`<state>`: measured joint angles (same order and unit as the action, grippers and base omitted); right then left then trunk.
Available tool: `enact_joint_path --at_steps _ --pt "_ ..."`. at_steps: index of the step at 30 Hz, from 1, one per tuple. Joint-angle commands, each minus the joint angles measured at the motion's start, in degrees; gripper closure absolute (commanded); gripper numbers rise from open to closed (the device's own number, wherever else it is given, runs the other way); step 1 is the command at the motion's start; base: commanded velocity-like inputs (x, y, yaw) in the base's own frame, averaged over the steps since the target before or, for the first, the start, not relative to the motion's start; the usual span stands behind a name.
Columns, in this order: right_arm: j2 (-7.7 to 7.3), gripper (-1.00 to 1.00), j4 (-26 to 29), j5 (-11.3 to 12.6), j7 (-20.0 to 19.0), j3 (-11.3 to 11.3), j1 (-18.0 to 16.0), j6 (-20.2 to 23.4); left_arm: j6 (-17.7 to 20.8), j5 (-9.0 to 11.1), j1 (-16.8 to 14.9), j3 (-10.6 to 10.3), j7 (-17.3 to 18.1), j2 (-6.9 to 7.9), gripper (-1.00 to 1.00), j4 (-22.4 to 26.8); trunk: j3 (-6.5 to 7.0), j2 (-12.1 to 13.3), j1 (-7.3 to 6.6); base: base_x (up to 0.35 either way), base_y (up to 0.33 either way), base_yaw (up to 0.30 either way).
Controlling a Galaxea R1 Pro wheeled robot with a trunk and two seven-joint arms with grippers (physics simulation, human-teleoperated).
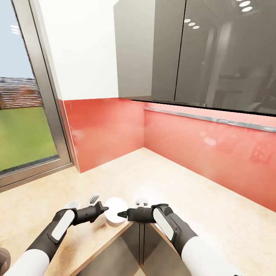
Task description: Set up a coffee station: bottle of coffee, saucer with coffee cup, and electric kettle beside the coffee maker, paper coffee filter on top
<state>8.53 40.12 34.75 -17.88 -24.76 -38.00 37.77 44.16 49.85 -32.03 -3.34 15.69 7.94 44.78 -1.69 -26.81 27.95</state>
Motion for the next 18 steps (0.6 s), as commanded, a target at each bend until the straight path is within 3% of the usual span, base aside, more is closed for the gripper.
enact_joint_path --at_steps 1,4,6,11,18 --pt "-0.07 -1.0 1.83 -0.07 -0.12 0.06 -0.06 -0.18 0.16 -0.25 -0.05 -0.15 1.39 0.08 1.0 0.03 -0.13 -0.12 0.03 0.0 0.0 0.0" --pt "-0.43 -1.0 7.09 -0.17 -0.09 0.13 -0.06 -0.49 1.09 -0.74 -0.03 -0.39 5.19 0.46 1.0 -0.03 -0.13 -0.12 0.03 0.0 0.0 0.0" --pt "-1.36 -1.0 9.88 -0.28 -0.06 0.23 -0.06 -0.51 1.98 -1.03 0.89 -0.6 7.23 1.64 1.0 -0.31 -0.13 -0.12 0.03 0.0 0.0 0.0" --pt "-1.68 -1.0 10.22 -0.3 -0.05 0.24 -0.06 -0.51 2.17 -0.92 2.21 -0.47 7.49 2.75 1.0 0.01 -0.13 -0.12 0.03 -0.021 0.0 0.0" --pt "-1.7 -1.0 10.24 -0.3 -0.05 0.24 -0.06 -0.51 2.16 -0.73 2.34 -0.67 7.51 2.86 1.0 0.04 -0.13 -0.12 0.03 -0.299 0.0 0.0"
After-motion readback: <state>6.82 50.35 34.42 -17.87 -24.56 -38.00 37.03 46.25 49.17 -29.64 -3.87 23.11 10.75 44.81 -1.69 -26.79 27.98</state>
